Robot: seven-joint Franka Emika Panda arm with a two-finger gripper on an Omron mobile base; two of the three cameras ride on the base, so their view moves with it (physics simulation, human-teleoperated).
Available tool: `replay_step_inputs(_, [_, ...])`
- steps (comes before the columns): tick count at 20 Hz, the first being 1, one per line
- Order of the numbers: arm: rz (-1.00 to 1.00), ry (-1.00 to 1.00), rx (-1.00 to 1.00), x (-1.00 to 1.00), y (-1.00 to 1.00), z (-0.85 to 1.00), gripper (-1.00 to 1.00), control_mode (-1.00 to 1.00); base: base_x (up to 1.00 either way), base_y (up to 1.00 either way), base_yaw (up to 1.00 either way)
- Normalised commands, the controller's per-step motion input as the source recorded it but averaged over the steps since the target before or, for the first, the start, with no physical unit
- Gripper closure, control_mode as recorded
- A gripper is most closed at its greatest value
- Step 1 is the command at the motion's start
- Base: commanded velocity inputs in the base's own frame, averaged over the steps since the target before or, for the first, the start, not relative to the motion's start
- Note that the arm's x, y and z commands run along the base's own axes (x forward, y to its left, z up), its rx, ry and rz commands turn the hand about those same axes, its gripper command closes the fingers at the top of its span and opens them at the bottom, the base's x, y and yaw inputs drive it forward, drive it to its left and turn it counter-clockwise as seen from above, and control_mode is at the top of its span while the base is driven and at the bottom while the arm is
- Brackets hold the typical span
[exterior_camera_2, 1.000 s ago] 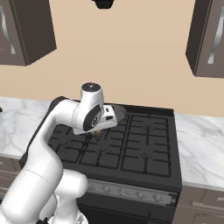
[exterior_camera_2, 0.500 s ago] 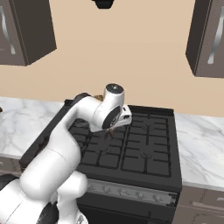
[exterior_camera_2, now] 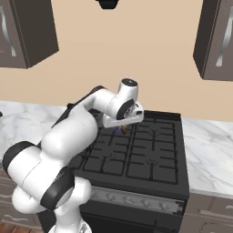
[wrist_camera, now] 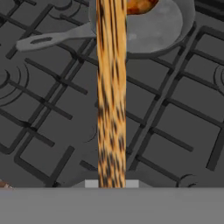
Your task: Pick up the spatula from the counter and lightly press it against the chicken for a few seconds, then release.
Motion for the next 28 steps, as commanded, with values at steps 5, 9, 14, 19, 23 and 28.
replay_step_inputs(5, [0.06, 0.06, -0.01, 0.35, -0.15, -0.16, 1.0, -1.0, 0.0, 0.0, 0.0])
replay_step_inputs(9, [0.18, -0.01, -0.04, 0.23, -0.07, -0.34, 1.0, -1.0, 0.0, 0.0, 0.0])
replay_step_inputs(14, [0.23, -0.1, -0.04, 0.13, -0.04, -0.22, 1.0, -1.0, 0.0, 0.0, 0.0])
replay_step_inputs(19, [0.18, -0.15, -0.07, 0.03, -0.02, 0.0, 1.0, -1.0, 0.0, 0.0, 0.0])
replay_step_inputs(23, [0.07, -0.03, -0.08, 0.14, 0.0, -0.01, 1.0, -1.0, 0.0, 0.0, 0.0])
replay_step_inputs(28, [0.06, -0.02, -0.05, 0.28, 0.0, -0.11, 1.0, -1.0, 0.0, 0.0, 0.0])
